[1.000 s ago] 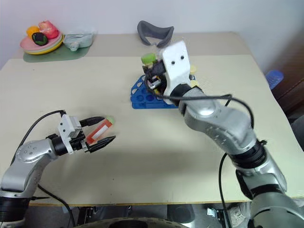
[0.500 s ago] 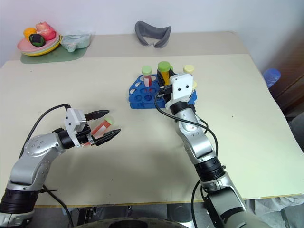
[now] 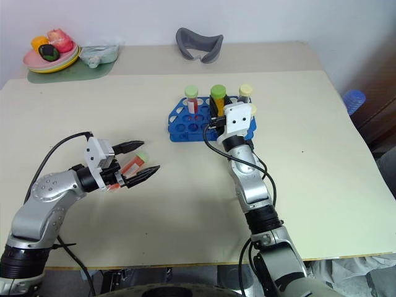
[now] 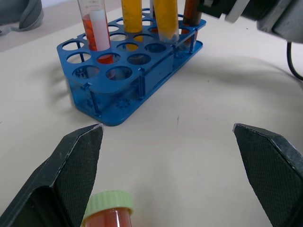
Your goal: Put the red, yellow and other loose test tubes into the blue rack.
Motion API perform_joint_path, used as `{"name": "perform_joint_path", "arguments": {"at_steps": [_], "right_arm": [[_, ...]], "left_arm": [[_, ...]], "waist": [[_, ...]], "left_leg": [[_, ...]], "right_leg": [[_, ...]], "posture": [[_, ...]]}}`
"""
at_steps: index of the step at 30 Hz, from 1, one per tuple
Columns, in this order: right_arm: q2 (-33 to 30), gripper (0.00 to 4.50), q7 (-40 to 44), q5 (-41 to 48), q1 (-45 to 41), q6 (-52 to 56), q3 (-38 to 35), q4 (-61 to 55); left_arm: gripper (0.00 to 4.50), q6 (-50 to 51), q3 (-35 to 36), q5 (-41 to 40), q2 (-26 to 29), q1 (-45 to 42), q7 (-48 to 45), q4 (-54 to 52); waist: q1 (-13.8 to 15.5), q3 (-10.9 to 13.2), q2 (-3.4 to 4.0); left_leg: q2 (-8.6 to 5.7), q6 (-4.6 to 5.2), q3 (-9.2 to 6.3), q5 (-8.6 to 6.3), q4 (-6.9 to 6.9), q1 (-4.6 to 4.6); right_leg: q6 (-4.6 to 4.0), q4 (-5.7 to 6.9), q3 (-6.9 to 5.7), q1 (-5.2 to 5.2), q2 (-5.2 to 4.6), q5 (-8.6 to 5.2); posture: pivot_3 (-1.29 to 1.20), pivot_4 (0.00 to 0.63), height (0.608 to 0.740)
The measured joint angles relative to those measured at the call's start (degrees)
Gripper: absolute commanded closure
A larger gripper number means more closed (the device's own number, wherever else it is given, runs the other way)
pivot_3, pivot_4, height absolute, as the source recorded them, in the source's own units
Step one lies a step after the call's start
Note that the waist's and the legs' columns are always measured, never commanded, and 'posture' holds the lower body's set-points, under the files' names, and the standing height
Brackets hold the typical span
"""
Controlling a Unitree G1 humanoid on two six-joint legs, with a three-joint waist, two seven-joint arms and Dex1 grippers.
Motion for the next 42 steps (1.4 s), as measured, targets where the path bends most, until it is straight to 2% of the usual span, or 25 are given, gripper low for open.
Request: {"name": "perform_joint_path", "arguments": {"at_steps": [9,12,16,17,24,29,33,35,39,42], "right_arm": [[1.52,3.53,0.96,-1.74,-0.37,-2.16,-1.57,2.91],[1.86,2.28,1.93,-1.49,-0.37,-2.17,-2.45,2.96],[2.16,0.29,2.75,-1.38,-0.37,-2.08,-3.46,2.64],[2.17,0.08,2.78,-1.41,-0.37,-2.02,-3.57,2.27],[0.08,0.08,5.5,-0.75,-3.66,3.17,-3.87,-10.26],[-6.19,0.08,13.56,3.99,-6.62,11.57,-3.77,-21.15],[-14.74,0.08,23.64,11.01,-5.67,21.3,-3.64,-28.65],[-21.83,0.08,30.87,14.75,-2.25,26.38,-2.93,-33.45],[-30.9,0.08,40.98,19.6,3.79,33.2,-1.28,-39.29],[-34.46,0.08,45.19,21.97,5.88,36.24,-1.25,-41.39]], "left_arm": [[0.0,1.64,-0.44,-0.5,-0.63,-0.18,0.18,-1.63],[0.0,1.69,-0.54,-0.74,-0.63,-0.18,0.42,-1.66],[0.0,2.64,-1.1,-1.08,-0.63,-0.18,1.08,-2.32],[0.0,2.89,-1.1,-1.09,-0.63,-0.18,1.24,-2.72],[0.0,9.34,0.49,-3.19,0.07,-4.31,6.15,-5.9],[0.0,20.0,1.47,-4.77,3.94,-9.9,11.33,-8.28],[0.0,32.44,0.59,-5.38,10.24,-15.75,13.86,-9.95],[0.0,40.18,-2.18,-5.47,14.66,-19.93,14.47,-11.21],[0.0,62.02,-8.49,-7.48,18.16,-31.09,15.91,-9.26],[0.0,71.34,-12.61,-8.89,19.14,-36.37,15.63,-7.57]], "waist": [[-0.01,0.0,0.0],[-0.02,0.0,0.0],[-0.05,0.0,0.0],[-0.05,0.0,0.0],[-0.04,0.0,0.0],[0.01,0.0,-0.01],[0.02,0.0,-0.01],[0.19,0.0,-0.01],[0.0,0.03,-0.06],[-0.18,0.04,-0.06]], "left_leg": [[0.0,-0.03,0.0,0.02,0.01,0.04],[0.0,-0.04,0.0,0.02,0.01,0.05],[0.0,-0.04,0.0,0.02,0.0,0.05],[0.0,-0.04,0.0,0.02,0.0,0.05],[0.0,-0.05,-0.02,0.03,0.03,0.06],[-0.01,-0.04,-0.06,0.02,0.03,0.07],[-0.02,-0.04,-0.08,0.02,0.03,0.06],[-0.04,-0.01,-0.11,0.01,0.02,0.05],[-0.04,0.0,-0.12,0.0,0.11,0.03],[-0.04,0.01,-0.11,0.0,0.1,0.09]], "right_leg": [[0.0,0.06,0.0,0.02,0.0,0.0],[0.0,0.07,0.0,0.02,0.0,0.0],[0.0,0.07,0.01,0.02,0.0,0.0],[0.0,0.08,0.01,0.02,0.0,0.0],[0.0,0.16,0.0,0.01,0.0,0.0],[0.0,0.16,-0.01,0.04,0.0,0.0],[0.01,0.13,-0.02,0.06,0.01,0.0],[0.01,0.05,-0.04,0.1,0.01,-0.01],[0.01,0.06,-0.03,0.12,0.04,-0.01],[0.01,0.1,-0.01,0.12,0.07,-0.01]], "posture": [[0.0,0.15,0.74],[0.0,0.15,0.74],[0.0,0.15,0.74],[0.0,0.15,0.74],[0.0,0.15,0.74],[0.0,0.15,0.74],[0.0,0.15,0.74],[0.0,0.15,0.74],[0.0,0.15,0.74],[0.0,0.15,0.74]]}}
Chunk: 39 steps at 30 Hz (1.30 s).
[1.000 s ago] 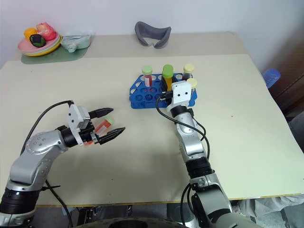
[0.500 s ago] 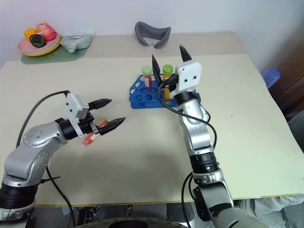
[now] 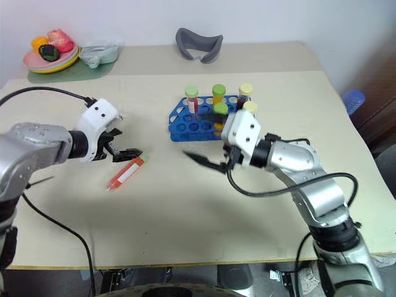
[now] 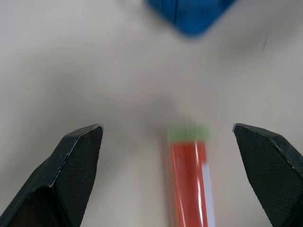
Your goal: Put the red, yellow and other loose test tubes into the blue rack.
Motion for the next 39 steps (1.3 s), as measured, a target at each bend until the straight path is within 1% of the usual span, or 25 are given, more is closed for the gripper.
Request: {"name": "perform_joint_path", "arguments": {"at_steps": [2,5,7,12,16,18,24,25,26,29,39], "right_arm": [[-0.13,0.08,1.0,0.87,0.07,1.03,0.0,-0.38],[0.19,0.08,1.71,1.08,-0.24,2.07,0.52,-0.76],[0.51,0.08,2.07,1.08,-0.38,2.24,1.36,-0.82],[1.66,0.08,2.12,0.99,-0.86,2.42,2.56,-0.92],[2.53,0.08,1.64,0.88,-0.92,2.82,3.28,-1.02],[2.85,0.08,1.27,0.82,-0.93,3.02,3.76,-1.13],[3.06,0.08,0.54,0.52,-0.92,3.31,4.19,-2.24],[3.22,0.0,0.3,0.37,-0.92,3.32,4.24,-2.24],[3.48,0.0,0.21,0.31,-0.92,3.32,4.28,-2.24],[4.0,0.0,0.12,0.24,-0.92,3.33,4.49,-2.27],[4.5,0.0,0.29,-0.28,-0.97,3.32,4.94,-2.27]], "left_arm": [[0.0,2.23,-2.7,-0.14,-0.61,-1.88,0.48,2.42],[0.0,2.57,-7.63,1.04,-3.29,-4.98,1.89,9.89],[0.0,2.57,-10.97,1.51,-3.65,-7.25,1.47,13.71],[0.0,2.59,-16.83,1.14,-5.67,-12.57,0.09,21.23],[0.0,2.03,-23.69,2.89,-5.45,-15.33,-0.53,22.33],[0.0,1.33,-25.72,3.99,-5.49,-15.95,-0.7,22.52],[0.0,2.47,-26.84,4.62,-5.58,-17.0,-1.49,23.56],[0.52,2.54,-27.11,4.57,-5.49,-17.05,-1.67,23.54],[0.8,2.57,-27.24,4.46,-5.47,-17.07,-1.85,23.46],[2.24,2.6,-27.26,4.09,-5.35,-17.08,-1.97,23.55],[2.24,2.7,-27.26,3.95,-5.22,-17.17,-2.0,23.67]], "waist": [[0.12,0.0,0.0],[0.4,0.02,-0.04],[0.39,0.04,-0.07],[0.43,0.04,-0.06],[0.34,0.04,-0.06],[0.34,0.04,-0.06],[0.33,0.03,-0.06],[0.34,0.03,-0.06],[0.33,0.03,-0.06],[0.32,0.03,-0.06],[0.28,0.03,-0.06]], "left_leg": [[0.0,0.0,-0.01,0.0,0.01,0.01],[0.0,-0.01,-0.03,0.0,0.17,-0.09],[0.0,0.01,-0.03,0.0,0.21,-0.14],[-0.01,0.0,-0.04,0.0,0.23,-0.15],[-0.01,0.0,-0.04,0.0,0.25,-0.15],[-0.01,0.0,-0.04,0.0,0.26,-0.15],[-0.01,0.01,-0.04,-0.01,0.3,-0.15],[-0.01,0.01,-0.04,-0.01,0.3,-0.15],[-0.01,0.01,-0.04,-0.01,0.31,-0.15],[-0.01,0.03,-0.04,-0.02,0.39,-0.15],[-0.01,0.14,-0.04,-0.08,0.57,-0.18]], "right_leg": [[0.0,0.04,-0.01,0.0,0.0,0.0],[0.0,0.04,-0.04,0.01,0.0,0.0],[0.0,0.01,-0.04,-0.01,-0.01,0.0],[0.0,0.02,-0.05,-0.01,-0.02,0.0],[0.0,0.05,-0.05,-0.02,-0.02,0.0],[0.0,0.05,-0.05,-0.02,-0.02,0.0],[0.0,0.07,-0.05,-0.02,-0.02,0.0],[0.0,0.08,-0.05,-0.01,-0.02,0.0],[0.0,0.09,-0.05,-0.01,-0.02,0.0],[0.0,0.13,-0.05,-0.01,-0.02,0.0],[0.01,0.24,-0.04,-0.01,-0.01,-0.01]], "posture": [[0.0,0.15,0.74],[0.0,0.15,0.74],[0.0,0.15,0.74],[0.0,0.15,0.74],[0.0,0.15,0.74],[0.0,0.15,0.74],[0.0,0.15,0.74],[0.0,0.15,0.74],[0.0,0.15,0.74],[0.0,0.15,0.74],[0.0,0.15,0.74]]}}
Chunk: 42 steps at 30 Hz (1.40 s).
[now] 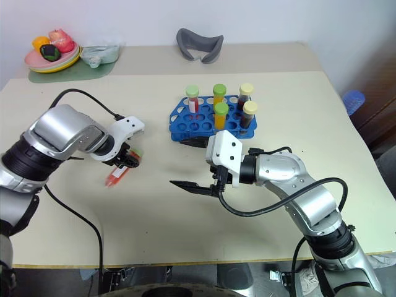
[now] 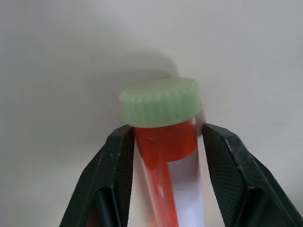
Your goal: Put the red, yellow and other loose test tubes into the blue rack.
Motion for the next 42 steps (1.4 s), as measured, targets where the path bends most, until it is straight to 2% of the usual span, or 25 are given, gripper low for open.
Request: {"name": "perform_joint_path", "arguments": {"at_steps": [2,4,10,13,15,18,21,24,27,31,36,42], "right_arm": [[0.22,0.0,0.03,-0.04,-0.05,-0.01,0.05,0.0],[0.25,0.0,0.05,-0.09,-0.11,-0.01,0.06,0.0],[0.32,0.0,0.15,-0.51,-0.76,-0.02,0.11,0.0],[0.3,0.0,0.08,-0.53,-0.71,-0.02,0.08,-0.03],[0.26,0.0,-0.58,-0.48,0.03,0.28,-0.53,-0.32],[-0.11,0.0,-2.95,-0.37,3.58,2.17,-3.34,-1.01],[-0.6,0.0,-6.2,-0.46,9.3,4.22,-6.85,-1.0],[1.01,0.0,-10.02,-0.53,13.61,5.02,-9.65,-0.69],[3.31,0.0,-12.46,0.13,15.99,5.11,-12.05,0.27],[5.44,0.0,-14.31,2.73,16.82,6.19,-15.05,0.85],[5.68,0.0,-15.02,4.56,16.17,6.65,-16.94,1.61],[5.68,0.0,-15.19,4.58,16.07,6.64,-16.95,1.9]], "left_arm": [[3.3,0.0,0.02,-0.14,0.07,0.03,0.18,0.04],[3.7,0.01,0.1,-0.45,0.09,0.04,0.31,0.06],[3.71,0.01,0.43,-1.88,0.23,0.04,1.14,0.04],[3.71,-0.11,4.02,-2.32,-0.04,0.35,1.6,-0.07],[3.71,-3.65,9.81,-1.81,-0.58,1.06,2.4,-1.05],[3.71,-17.39,21.67,-0.37,-1.86,3.25,3.13,-5.38],[3.71,-28.83,32.68,-0.68,-7.8,7.72,4.75,-11.92],[3.71,-38.02,37.38,-0.54,-16.54,13.43,7.95,-16.52],[3.71,-47.73,34.51,3.55,-27.07,18.88,13.31,-17.93],[3.71,-61.65,27.3,12.72,-35.67,21.1,18.43,-14.88],[3.71,-74.7,23.16,19.57,-39.73,22.22,18.78,-4.74],[3.71,-81.79,23.28,22.86,-41.68,22.18,18.61,4.42]], "waist": [[0.01,0.0,0.0],[0.04,0.0,0.0],[0.07,0.0,0.0],[0.05,0.0,-0.01],[0.14,0.01,-0.01],[0.6,0.0,0.0],[1.49,-0.02,0.0],[1.64,-0.04,0.0],[1.71,-0.03,-0.03],[1.39,-0.04,-0.01],[1.34,-0.09,0.06],[1.52,-0.08,0.05]], "left_leg": [[0.0,0.0,0.0,0.0,0.01,0.0],[0.0,0.01,0.0,0.0,0.02,0.0],[0.0,0.01,0.0,-0.01,0.03,-0.01],[0.0,0.01,-0.01,-0.01,0.06,-0.03],[0.0,0.02,-0.02,-0.01,0.07,-0.05],[-0.01,0.0,0.03,-0.01,0.1,-0.07],[-0.01,0.01,0.06,-0.01,0.12,-0.08],[-0.01,0.08,0.09,-0.05,0.2,-0.06],[-0.02,0.09,0.09,-0.06,0.23,-0.05],[-0.03,0.13,0.1,-0.08,0.21,0.0],[-0.03,0.19,0.1,-0.11,0.19,0.08],[-0.03,0.2,0.09,-0.12,0.19,0.04]], "right_leg": [[0.0,0.01,0.0,0.0,0.0,0.0],[0.0,0.02,0.0,0.0,0.0,0.0],[0.0,0.02,0.0,0.0,0.0,0.0],[0.0,0.03,0.0,-0.01,0.0,0.0],[0.0,0.03,-0.02,-0.02,-0.01,0.0],[0.01,0.0,0.0,-0.02,-0.07,-0.01],[0.01,-0.08,0.0,0.02,-0.08,-0.01],[0.02,-0.13,0.0,0.12,-0.1,0.0],[0.03,-0.14,0.0,0.17,-0.1,0.01],[0.04,-0.13,0.03,0.17,-0.08,0.01],[0.04,-0.13,0.03,0.25,-0.05,0.01],[0.04,-0.19,0.01,0.25,-0.06,0.01]], "posture": [[0.0,0.15,0.74],[0.0,0.15,0.74],[0.0,0.15,0.74],[0.0,0.15,0.74],[0.0,0.15,0.74],[0.0,0.15,0.74],[0.0,0.15,0.74],[0.0,0.15,0.74],[0.0,0.15,0.74],[0.0,0.15,0.74],[0.0,0.15,0.74],[0.0,0.15,0.74]]}}
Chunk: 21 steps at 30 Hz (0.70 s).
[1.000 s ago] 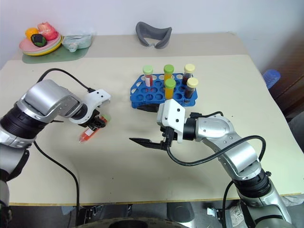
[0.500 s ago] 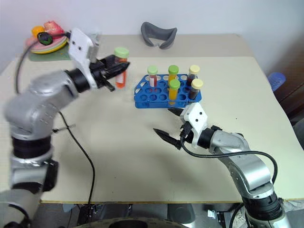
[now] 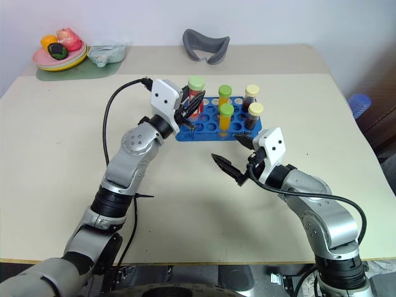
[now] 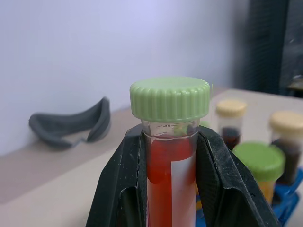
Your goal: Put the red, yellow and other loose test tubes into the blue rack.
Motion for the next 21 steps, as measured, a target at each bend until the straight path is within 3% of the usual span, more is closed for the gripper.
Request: {"name": "perform_joint_path", "arguments": {"at_steps": [21], "right_arm": [[0.06,0.0,-1.71,0.01,0.77,-0.27,0.0,0.0]], "left_arm": [[3.71,-5.92,1.16,0.91,-4.11,1.65,-3.79,7.29]], "waist": [[-0.02,-0.01,0.01]], "left_leg": [[0.0,0.0,-0.02,0.0,0.0,0.06]], "right_leg": [[0.0,-0.04,-0.02,0.1,0.0,0.0]], "posture": [[0.0,0.15,0.74]]}}
